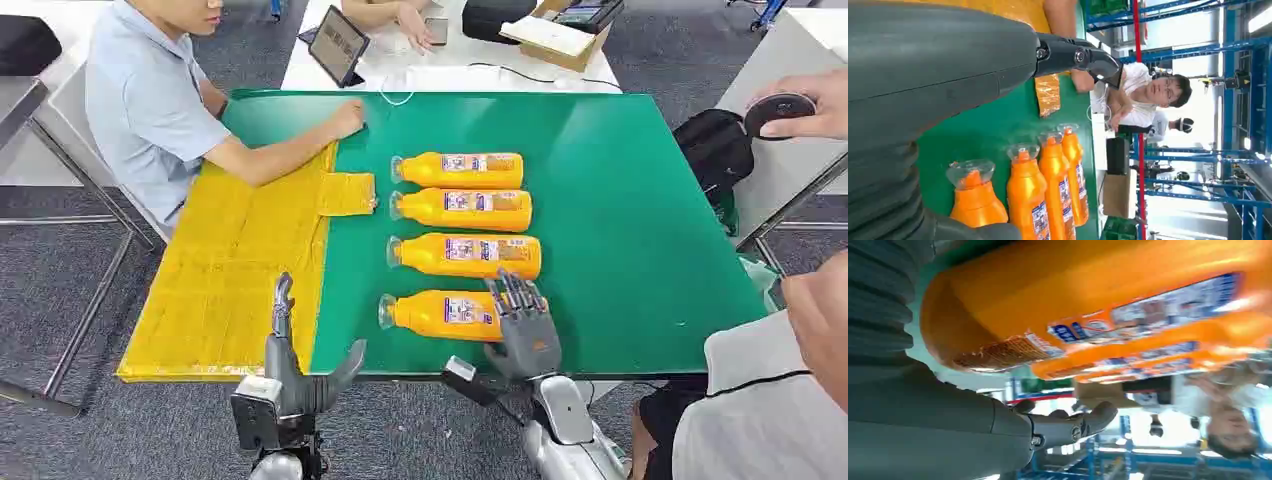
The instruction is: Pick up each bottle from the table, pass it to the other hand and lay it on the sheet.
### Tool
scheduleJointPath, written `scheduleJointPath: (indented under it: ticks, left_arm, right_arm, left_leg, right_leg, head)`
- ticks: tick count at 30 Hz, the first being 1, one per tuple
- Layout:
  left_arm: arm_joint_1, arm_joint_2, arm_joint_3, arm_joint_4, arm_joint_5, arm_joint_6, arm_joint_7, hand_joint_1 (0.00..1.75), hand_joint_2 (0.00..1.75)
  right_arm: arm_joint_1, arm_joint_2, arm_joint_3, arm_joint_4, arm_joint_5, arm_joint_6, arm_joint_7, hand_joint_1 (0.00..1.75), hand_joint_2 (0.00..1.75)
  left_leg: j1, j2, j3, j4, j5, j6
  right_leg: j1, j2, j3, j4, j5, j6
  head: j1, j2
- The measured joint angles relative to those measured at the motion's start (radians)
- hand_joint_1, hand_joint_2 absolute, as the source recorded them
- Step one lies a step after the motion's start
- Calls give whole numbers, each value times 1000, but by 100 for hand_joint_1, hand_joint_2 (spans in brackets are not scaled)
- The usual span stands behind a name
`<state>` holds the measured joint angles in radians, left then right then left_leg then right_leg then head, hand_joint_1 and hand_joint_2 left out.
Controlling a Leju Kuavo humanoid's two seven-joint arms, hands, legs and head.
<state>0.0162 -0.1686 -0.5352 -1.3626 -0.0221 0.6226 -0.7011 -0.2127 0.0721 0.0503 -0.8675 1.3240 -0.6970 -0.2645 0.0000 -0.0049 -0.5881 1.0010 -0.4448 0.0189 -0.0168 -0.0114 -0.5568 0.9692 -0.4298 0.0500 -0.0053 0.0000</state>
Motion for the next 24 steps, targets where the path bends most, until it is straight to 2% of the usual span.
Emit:
scheduleJointPath:
  ticks: [7, 16, 17, 18, 19, 20, 24]
  left_arm:
    - [19, -8, 5, -7, -8, 6, 0, 0, 175]
    - [24, -12, 14, -8, -16, -27, 0, 0, 175]
    - [24, -12, 15, -8, -12, -34, 0, 0, 175]
    - [25, -12, 15, -8, -9, -41, 0, 0, 175]
    - [26, -12, 16, -8, -9, -48, 0, 0, 175]
    - [26, -12, 16, -8, -9, -50, 0, 0, 175]
    - [28, -11, 16, -7, -11, -67, 0, 0, 175]
  right_arm:
    - [-75, -16, 24, 112, -3, 17, 122, 0, 175]
    - [-190, -34, 76, 245, -77, 125, 121, 0, 175]
    - [-199, -34, 82, 252, -79, 147, 128, 12, 175]
    - [-209, -35, 92, 261, -86, 182, 139, 12, 175]
    - [-220, -37, 101, 267, -91, 215, 147, 49, 175]
    - [-230, -39, 111, 274, -95, 246, 154, 171, 175]
    - [-253, -49, 144, 292, -109, 317, 157, 175, 175]
  left_leg:
    - [0, 0, 0, 0, 0, 0]
    - [0, 1, 4, 0, 0, 0]
    - [0, 2, 5, 0, 0, 0]
    - [0, 2, 6, 0, 0, 0]
    - [0, 2, 8, 0, 0, 0]
    - [0, 4, 10, 0, -1, 0]
    - [0, 6, 13, 0, -1, 0]
  right_leg:
    - [0, 0, 0, 0, 0, 0]
    - [0, 1, 3, 0, 0, 0]
    - [0, 1, 4, 0, 0, 0]
    - [0, 2, 5, 0, 0, 0]
    - [0, 3, 6, 0, 0, 0]
    - [0, 5, 6, 0, 0, 0]
    - [0, 6, 6, -1, 0, 0]
  head:
    - [0, 0]
    - [0, 0]
    - [0, 0]
    - [0, 0]
    - [0, 0]
    - [0, 0]
    - [0, 0]
